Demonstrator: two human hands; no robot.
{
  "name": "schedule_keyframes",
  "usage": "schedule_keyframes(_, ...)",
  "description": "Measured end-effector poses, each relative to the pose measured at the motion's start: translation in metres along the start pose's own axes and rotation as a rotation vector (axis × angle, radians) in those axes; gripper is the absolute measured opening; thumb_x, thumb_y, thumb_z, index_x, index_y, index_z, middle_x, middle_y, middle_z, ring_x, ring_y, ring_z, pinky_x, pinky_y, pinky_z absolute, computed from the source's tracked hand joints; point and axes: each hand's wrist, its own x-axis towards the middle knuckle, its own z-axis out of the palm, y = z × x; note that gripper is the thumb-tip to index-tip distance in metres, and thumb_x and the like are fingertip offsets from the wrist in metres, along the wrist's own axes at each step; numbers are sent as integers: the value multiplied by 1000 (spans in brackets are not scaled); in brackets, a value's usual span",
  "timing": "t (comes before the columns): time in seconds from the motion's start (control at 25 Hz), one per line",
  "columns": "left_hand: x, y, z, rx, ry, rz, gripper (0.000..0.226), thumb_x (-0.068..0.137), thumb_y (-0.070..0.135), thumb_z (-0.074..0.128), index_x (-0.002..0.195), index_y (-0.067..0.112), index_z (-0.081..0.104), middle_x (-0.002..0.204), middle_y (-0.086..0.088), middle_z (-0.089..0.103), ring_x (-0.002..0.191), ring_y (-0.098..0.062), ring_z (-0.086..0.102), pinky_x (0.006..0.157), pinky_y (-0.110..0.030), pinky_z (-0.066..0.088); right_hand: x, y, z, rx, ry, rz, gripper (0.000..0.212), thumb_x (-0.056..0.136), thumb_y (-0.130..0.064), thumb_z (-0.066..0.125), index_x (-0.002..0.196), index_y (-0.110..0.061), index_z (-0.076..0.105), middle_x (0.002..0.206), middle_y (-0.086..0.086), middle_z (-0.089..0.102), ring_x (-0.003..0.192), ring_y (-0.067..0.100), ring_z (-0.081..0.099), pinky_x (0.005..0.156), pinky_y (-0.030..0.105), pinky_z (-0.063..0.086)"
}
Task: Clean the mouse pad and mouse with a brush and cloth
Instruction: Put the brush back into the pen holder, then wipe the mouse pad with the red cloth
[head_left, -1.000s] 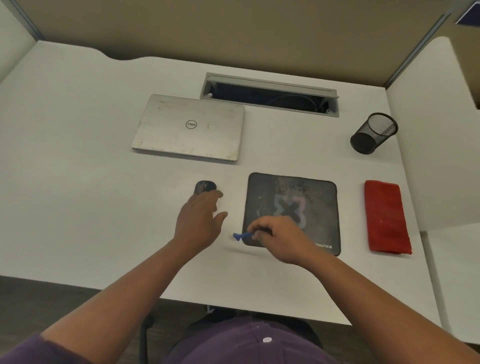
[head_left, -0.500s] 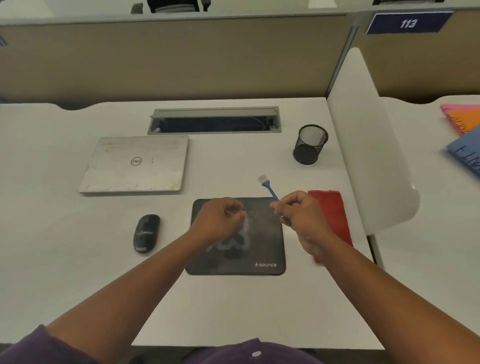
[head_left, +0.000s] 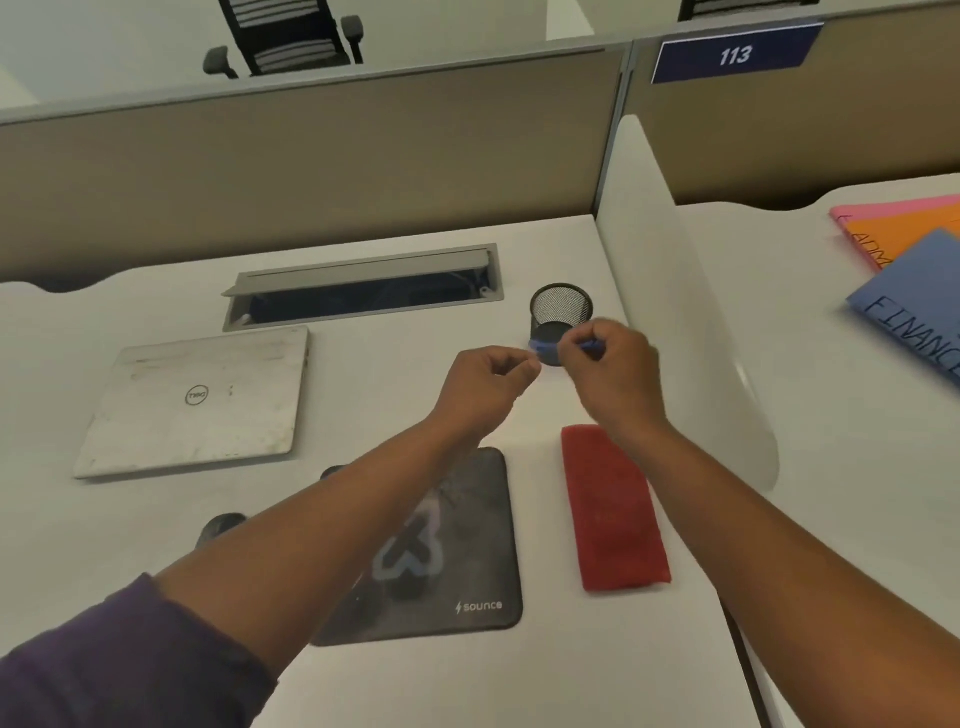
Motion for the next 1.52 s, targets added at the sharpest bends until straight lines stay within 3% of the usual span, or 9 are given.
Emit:
schedule_keyframes(0.12, 37, 6, 10, 261, 38, 82, 46, 87, 32, 75, 130, 21, 61, 124, 5, 63, 105, -13, 63, 88, -28, 49, 47, 1, -4, -359, 103, -187, 9, 89, -20, 66, 87, -14, 72, 82, 3, 74, 69, 18, 63, 53, 19, 38)
schedule_keyframes(0.2, 61, 8, 13, 441, -7, 135, 77, 83, 36, 78, 149, 22, 40, 150, 1, 45, 134, -20, 44, 109, -37, 40, 67, 7, 4, -495, 54, -168, 11, 92, -21, 64, 93, -15, 73, 88, 5, 75, 76, 23, 66, 51, 18, 35)
schedule_keyframes(0.32, 97, 7, 16, 670, -83, 278, 99, 80, 41, 80, 158, 22, 22, 162, 1, 27, 148, -24, 23, 120, -44, 23, 82, 18, 22, -629, -21, -131, 16, 94, -21, 59, 98, -19, 74, 91, 4, 74, 88, 25, 62, 58, 27, 47)
schedule_keyframes(0.52, 127, -10, 17, 828, -137, 351, 93, 82, 48, 76, 157, 22, 27, 162, 3, 28, 149, -28, 20, 117, -53, 25, 100, 32, 40, -717, -89, -114, 15, 90, -14, 60, 99, -17, 71, 90, 3, 68, 95, 26, 52, 59, 31, 40)
schedule_keyframes(0.76, 133, -21, 6, 827, -176, 340, 91, 83, 51, 75, 157, 24, 28, 163, 5, 27, 147, -22, 27, 117, -49, 28, 96, 45, 45, -743, -130, -150, 23, 94, -24, 52, 103, -13, 70, 99, 6, 67, 99, 31, 52, 61, 33, 36)
schedule_keyframes(1.0, 88, -34, -1, 628, 8, 378, 73, 84, 35, 77, 147, 17, 44, 148, -4, 46, 133, -24, 42, 112, -40, 35, 42, 51, 25, -502, 17, -258, 30, 90, -23, 59, 119, -14, 64, 113, 6, 62, 101, 27, 54, 74, 27, 39)
schedule_keyframes(1.12, 42, -53, 8, 463, -43, 247, 67, 83, 31, 79, 141, 17, 49, 130, -4, 54, 114, -20, 54, 100, -34, 44, -6, 64, 17, -419, -51, -214, 32, 90, -24, 57, 120, -16, 65, 115, 3, 62, 104, 23, 56, 83, 33, 49)
schedule_keyframes(1.28, -9, -71, 27, 268, -146, -87, 54, 83, 34, 79, 131, 23, 55, 116, 7, 61, 97, -9, 62, 81, -23, 51, -48, 82, 4, -339, -127, -60, 29, 92, -21, 59, 121, -20, 64, 120, -2, 62, 108, 20, 57, 92, 41, 52)
schedule_keyframes(1.52, -54, -90, 53, 30, -244, -331, 53, 87, 28, 75, 134, 19, 54, 126, 3, 61, 110, -8, 60, 93, -28, 49, -95, 109, -11, -318, -93, 99, 35, 89, -16, 63, 124, -19, 63, 132, 0, 57, 120, 22, 52, 101, 36, 44)
